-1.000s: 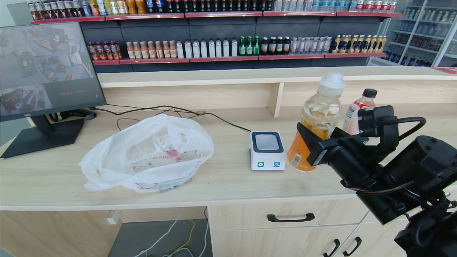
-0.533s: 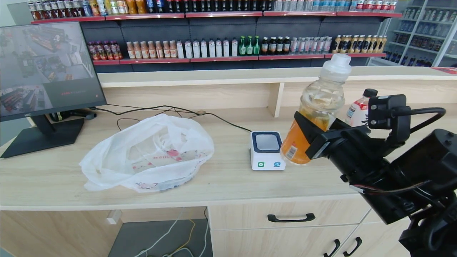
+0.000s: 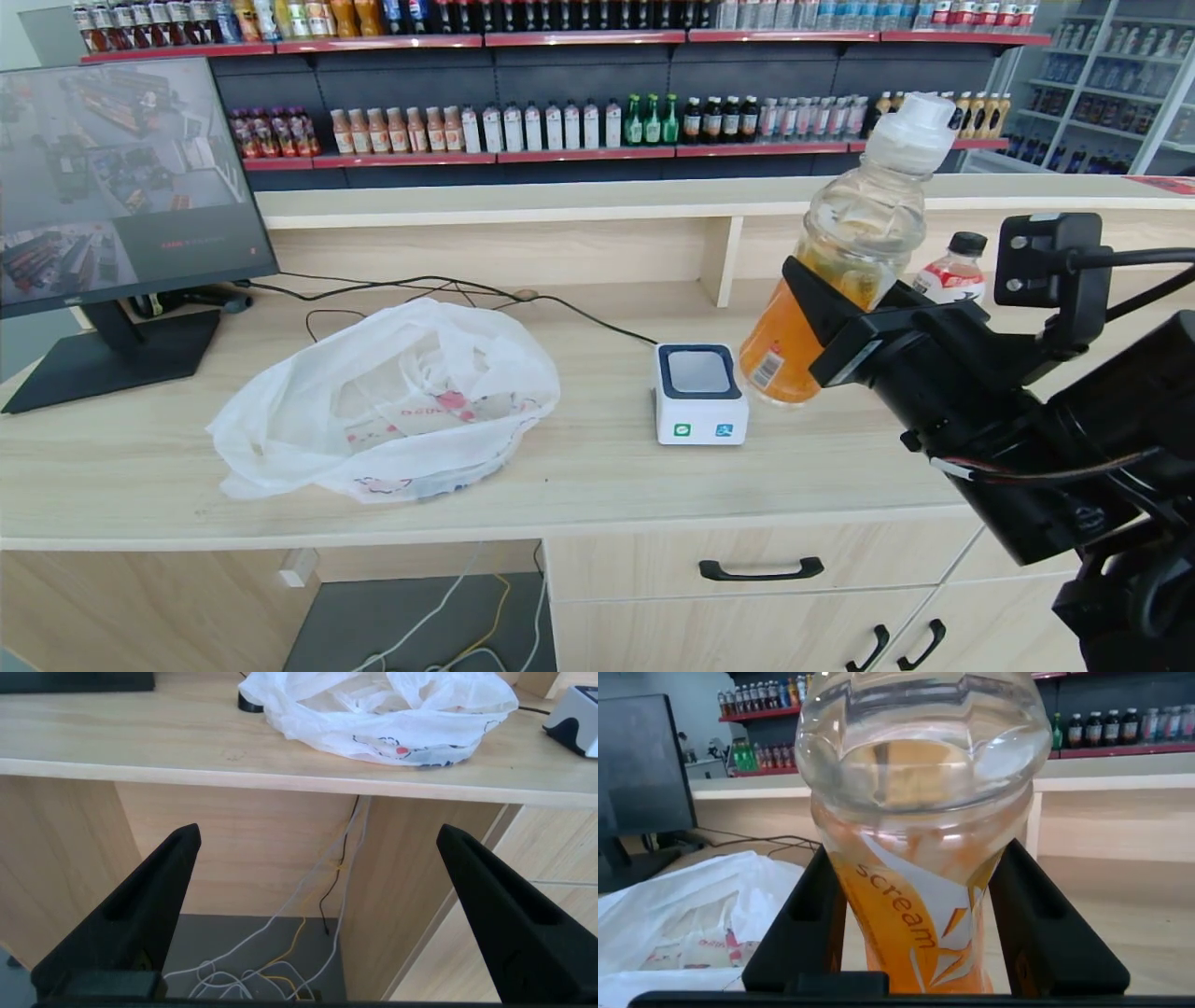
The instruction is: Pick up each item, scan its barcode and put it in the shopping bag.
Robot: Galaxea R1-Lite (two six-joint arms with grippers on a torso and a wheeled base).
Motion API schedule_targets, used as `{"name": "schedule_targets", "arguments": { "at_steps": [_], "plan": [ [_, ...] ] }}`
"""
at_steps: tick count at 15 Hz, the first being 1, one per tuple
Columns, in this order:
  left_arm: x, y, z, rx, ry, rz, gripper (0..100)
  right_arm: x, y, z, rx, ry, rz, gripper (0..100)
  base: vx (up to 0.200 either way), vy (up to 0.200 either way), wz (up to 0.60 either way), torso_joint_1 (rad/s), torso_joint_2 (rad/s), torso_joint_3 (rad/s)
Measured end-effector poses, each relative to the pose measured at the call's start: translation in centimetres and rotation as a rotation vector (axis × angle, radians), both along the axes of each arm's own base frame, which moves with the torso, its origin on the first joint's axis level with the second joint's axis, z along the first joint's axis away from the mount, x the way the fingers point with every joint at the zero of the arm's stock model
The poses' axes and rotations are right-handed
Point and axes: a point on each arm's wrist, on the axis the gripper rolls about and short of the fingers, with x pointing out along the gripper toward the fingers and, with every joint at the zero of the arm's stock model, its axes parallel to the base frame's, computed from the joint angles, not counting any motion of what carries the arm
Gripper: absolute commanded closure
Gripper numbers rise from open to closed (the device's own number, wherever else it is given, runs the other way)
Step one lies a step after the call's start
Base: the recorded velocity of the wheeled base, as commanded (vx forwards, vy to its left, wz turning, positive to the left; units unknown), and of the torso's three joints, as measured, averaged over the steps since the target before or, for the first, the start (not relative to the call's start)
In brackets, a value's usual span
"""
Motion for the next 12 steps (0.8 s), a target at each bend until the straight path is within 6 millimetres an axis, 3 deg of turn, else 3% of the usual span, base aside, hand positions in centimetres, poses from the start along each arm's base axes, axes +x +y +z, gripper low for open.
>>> {"name": "schedule_targets", "arguments": {
  "at_steps": [1,12],
  "plan": [
    [0.0,0.0,0.0,-0.001,0.0,0.0,0,0.02,0.01,0.05,0.002,-0.002,0.001,100,0.0,0.0,0.0,0.0,0.0,0.0],
    [0.0,0.0,0.0,-0.004,0.0,0.0,0,0.64,0.44,-0.07,0.001,0.001,0.003,100,0.018,0.2,0.0,0.002,0.0,0.003]
  ]
}}
